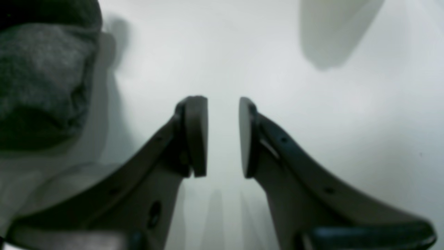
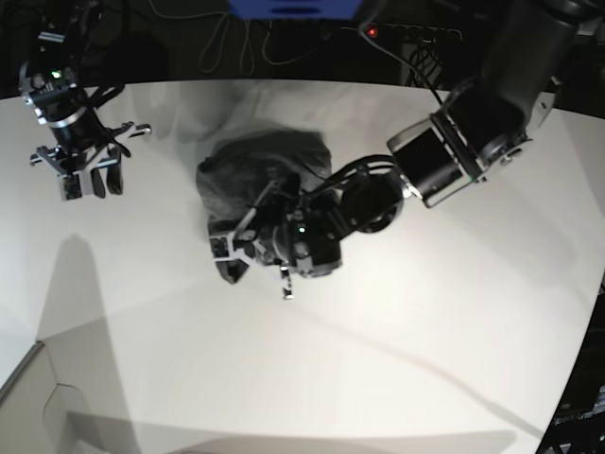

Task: Layout the t-shirt on the table in an organized manner, then fold the t-shirt properly
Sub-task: 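Press and smooth the bundle top with the left gripper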

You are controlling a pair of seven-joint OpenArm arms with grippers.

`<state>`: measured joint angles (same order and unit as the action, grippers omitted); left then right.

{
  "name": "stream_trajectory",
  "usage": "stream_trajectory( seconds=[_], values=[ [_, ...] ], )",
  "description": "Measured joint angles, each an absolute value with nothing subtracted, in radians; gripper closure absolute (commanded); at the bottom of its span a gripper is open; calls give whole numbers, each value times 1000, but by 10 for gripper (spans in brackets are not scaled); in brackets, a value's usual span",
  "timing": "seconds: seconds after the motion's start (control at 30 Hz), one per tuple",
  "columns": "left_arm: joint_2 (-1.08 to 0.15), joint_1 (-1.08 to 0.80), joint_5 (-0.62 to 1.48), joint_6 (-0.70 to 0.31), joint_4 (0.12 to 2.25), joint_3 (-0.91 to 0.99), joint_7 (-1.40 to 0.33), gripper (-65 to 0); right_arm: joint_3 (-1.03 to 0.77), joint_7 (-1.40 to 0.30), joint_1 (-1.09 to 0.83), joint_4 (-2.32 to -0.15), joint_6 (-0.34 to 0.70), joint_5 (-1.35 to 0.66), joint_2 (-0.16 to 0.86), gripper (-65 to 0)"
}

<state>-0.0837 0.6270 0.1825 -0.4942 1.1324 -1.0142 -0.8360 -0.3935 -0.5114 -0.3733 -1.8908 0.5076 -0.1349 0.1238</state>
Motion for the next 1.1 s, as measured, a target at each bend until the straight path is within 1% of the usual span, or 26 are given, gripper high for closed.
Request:
stream_trajectory(
  seconds=[0.2,0.27,0.3,0.47,0.53,0.63,0.7,0.93,1.1],
  values=[
    [-46,627,112,-497,1124,-1022,-828,-2,-395,-511,-387,-1892,507,-134,115,-166],
    [-38,627,84,-498,1124,-1022,-808,-26,-399,-511,-382,-1892,508,-135,101,-166],
    [-33,627,69,-498,1123,-1021,-805,-58,-407,-511,-383,-1892,508,-137,96,-166],
    [-29,627,-2,-498,1120,-1018,-803,-273,-422,-512,-385,-1892,508,-134,99,-166],
    [-27,628,-35,-497,1120,-1016,-802,-336,-421,-512,-385,-1892,508,-135,99,-166],
    [-25,629,-61,-498,1120,-1015,-802,-401,-421,-512,-386,-1892,508,-134,98,-166],
    [-24,627,-74,-498,1121,-989,-802,-418,-421,-512,-385,-1892,508,-135,97,-166],
    [16,629,-182,-499,1137,-841,-799,-418,-417,-512,-385,-1892,508,-135,96,-166],
    [9,627,-197,-500,1220,-782,-808,-418,-415,-512,-385,-1892,508,-135,73,-166]
  ],
)
